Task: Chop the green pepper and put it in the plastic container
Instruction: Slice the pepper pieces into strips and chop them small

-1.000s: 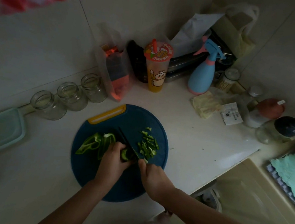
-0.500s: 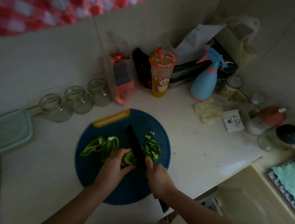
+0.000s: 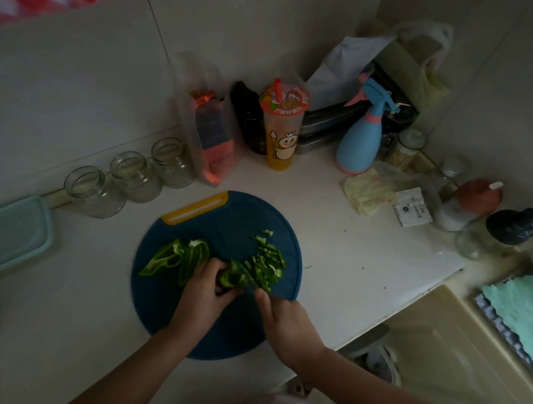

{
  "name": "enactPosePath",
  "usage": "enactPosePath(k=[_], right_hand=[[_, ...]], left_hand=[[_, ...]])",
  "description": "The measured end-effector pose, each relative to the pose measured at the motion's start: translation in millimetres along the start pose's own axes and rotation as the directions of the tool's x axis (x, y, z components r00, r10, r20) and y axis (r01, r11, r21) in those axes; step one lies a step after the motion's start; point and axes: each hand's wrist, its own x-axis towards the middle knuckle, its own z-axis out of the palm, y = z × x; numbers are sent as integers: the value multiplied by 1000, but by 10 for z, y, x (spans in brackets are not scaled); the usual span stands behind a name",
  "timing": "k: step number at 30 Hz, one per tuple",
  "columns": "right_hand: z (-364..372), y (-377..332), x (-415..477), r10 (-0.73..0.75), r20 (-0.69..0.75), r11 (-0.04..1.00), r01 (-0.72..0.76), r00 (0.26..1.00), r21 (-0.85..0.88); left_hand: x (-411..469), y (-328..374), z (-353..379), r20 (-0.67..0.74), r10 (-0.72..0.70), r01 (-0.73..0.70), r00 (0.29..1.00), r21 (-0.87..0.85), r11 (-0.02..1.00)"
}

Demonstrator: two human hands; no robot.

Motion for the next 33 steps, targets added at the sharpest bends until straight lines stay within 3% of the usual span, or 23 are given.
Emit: enactPosePath(k=[12,18,22,27,33], right_hand=[[106,30,-49,-28,-7,982,27,1000,-186],[76,-17,0,27,32,995,-24,999,-101],[-16,-42,96,69,91,996,-74,993,44],[-137,-54,154,196,232,951,-242,953,192],[-137,-119,205,175,243,973,-205,954,104]], left_hand=[[14,17,5,-40,27,-26,999,18,999],[56,-27,-17,-30,50,-49,998,33,998],[78,-109,-26,-14,52,-52,999,36,998],[88,-146,-36,0,60,-60,998,11,998],[93,-150,-7,-22,55,-54,998,32,998]])
